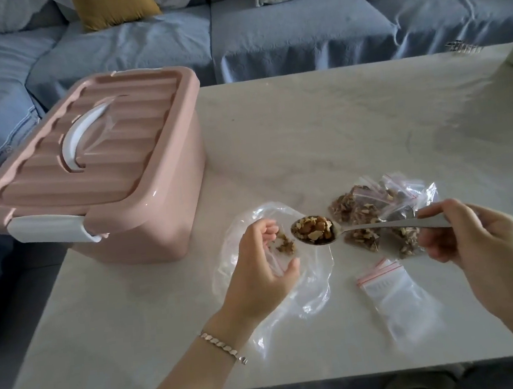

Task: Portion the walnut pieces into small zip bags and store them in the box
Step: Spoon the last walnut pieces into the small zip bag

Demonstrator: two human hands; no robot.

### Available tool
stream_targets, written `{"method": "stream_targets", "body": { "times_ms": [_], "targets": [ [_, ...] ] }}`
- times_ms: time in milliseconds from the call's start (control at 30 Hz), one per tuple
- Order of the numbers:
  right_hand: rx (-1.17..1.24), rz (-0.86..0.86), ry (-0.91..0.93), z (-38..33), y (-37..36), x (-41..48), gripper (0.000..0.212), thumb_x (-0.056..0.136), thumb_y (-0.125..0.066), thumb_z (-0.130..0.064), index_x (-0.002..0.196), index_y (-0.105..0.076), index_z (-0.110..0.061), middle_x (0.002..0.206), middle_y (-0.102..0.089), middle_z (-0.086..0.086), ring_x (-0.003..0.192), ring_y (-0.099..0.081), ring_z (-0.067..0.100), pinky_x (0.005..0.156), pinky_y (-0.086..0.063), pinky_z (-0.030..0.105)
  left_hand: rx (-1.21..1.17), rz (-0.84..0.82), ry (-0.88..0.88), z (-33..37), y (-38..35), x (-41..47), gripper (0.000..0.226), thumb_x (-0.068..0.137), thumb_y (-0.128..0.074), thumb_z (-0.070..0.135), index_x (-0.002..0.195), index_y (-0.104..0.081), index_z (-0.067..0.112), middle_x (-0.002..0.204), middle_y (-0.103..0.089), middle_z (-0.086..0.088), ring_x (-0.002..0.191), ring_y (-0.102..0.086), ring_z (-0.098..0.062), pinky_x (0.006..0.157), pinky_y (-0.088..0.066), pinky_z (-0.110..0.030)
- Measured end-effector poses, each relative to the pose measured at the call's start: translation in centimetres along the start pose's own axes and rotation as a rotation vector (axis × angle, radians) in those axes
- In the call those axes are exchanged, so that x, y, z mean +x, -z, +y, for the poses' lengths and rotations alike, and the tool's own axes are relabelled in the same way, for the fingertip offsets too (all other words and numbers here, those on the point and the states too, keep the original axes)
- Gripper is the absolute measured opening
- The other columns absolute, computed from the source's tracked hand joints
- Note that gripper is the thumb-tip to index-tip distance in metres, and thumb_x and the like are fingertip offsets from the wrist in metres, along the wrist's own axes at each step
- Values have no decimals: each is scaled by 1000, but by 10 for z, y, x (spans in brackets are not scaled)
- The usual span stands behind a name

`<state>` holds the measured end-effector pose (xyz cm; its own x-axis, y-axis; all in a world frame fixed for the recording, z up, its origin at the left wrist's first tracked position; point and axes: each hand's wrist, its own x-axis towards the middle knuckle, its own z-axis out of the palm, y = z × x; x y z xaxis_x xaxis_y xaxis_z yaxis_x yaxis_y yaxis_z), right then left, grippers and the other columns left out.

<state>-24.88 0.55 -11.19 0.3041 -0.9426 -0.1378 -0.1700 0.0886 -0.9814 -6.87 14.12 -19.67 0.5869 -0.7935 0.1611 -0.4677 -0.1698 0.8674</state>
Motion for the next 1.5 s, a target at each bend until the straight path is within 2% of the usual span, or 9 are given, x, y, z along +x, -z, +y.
{"method": "stream_targets", "body": {
  "times_ms": [133, 267, 467, 633, 767, 967, 1133, 1300, 1500],
  "targets": [
    [-71, -89, -48, 7, -10, 2, 31, 90, -44, -4, 67, -64, -4, 46, -60, 5, 38, -48, 10, 39, -40, 17, 96, -11, 48, -8, 1, -4, 62, 70, -72, 17, 109, -32, 45, 111, -45, 22, 108, -46, -3, 97, -36, -19],
    [-123, -146, -51, 10, -23, 2, 30, 92, -43, -4, 71, -64, -1, 46, -60, 5, 37, -47, 11, 38, -38, 16, 59, -41, 103, -9, 4, -6, 73, 72, -74, 14, 123, -27, 36, 118, -36, 18, 105, -47, 2, 84, -33, 1],
    [-129, -150, -36, 7, -27, 6, 31, 91, -42, -3, 68, -64, -3, 45, -59, 4, 38, -45, 13, 37, -37, 15, 38, -20, 186, -10, 7, -7, 78, 69, -77, 22, 131, -30, 27, 107, -53, 7, 101, -52, -4, 80, -34, 0],
    [-129, -132, -16, 2, -23, 8, 31, 91, -42, -5, 68, -64, -5, 43, -56, 2, 36, -44, 11, 37, -36, 14, -41, -57, 214, -4, 11, -9, 78, 69, -79, 21, 122, -26, 41, 104, -49, 18, 100, -43, 17, 74, -28, 8],
    [-117, -119, 4, -2, -19, 8, 32, 91, -42, -6, 68, -64, -5, 43, -56, 2, 37, -43, 10, 38, -38, 16, -72, -82, 202, -1, 10, -9, 79, 68, -81, 20, 126, -29, 35, 107, -50, 21, 98, -36, 30, 77, -25, 9],
    [-119, -124, 35, -10, -17, 7, 33, 92, -41, -6, 67, -62, -4, 41, -55, 3, 35, -42, 11, 36, -35, 14, -5, -49, 162, 0, 7, -5, 62, 65, -80, 26, 119, -50, 28, 96, -57, 30, 95, -48, 21, 84, -36, -2],
    [-185, -152, 77, -14, -20, 7, 33, 91, -42, -5, 66, -63, -4, 41, -56, 2, 33, -42, 10, 35, -35, 13, 103, -36, 10, 3, 5, -1, 56, 67, -79, 18, 117, -54, 15, 99, -68, 9, 97, -57, -2, 82, -38, -3],
    [-316, -270, 270, -19, -35, -8, 32, 90, -45, -6, 65, -65, -10, 50, -62, 2, 36, -46, 7, 41, -42, 17, 92, -113, -4, 6, 3, -5, 61, 72, -76, 15, 125, -47, 14, 101, -64, 12, 99, -54, -3, 83, -38, -5],
    [-534, -383, 741, -19, -46, -28, 31, 85, -42, -30, 71, -65, -14, 55, -58, 0, 53, -56, 5, 48, -42, 11, 45, -74, 203, 0, 3, -8, 61, 72, -76, 21, 123, -46, 32, 105, -57, 20, 102, -52, 0, 82, -33, 0]
  ]
}}
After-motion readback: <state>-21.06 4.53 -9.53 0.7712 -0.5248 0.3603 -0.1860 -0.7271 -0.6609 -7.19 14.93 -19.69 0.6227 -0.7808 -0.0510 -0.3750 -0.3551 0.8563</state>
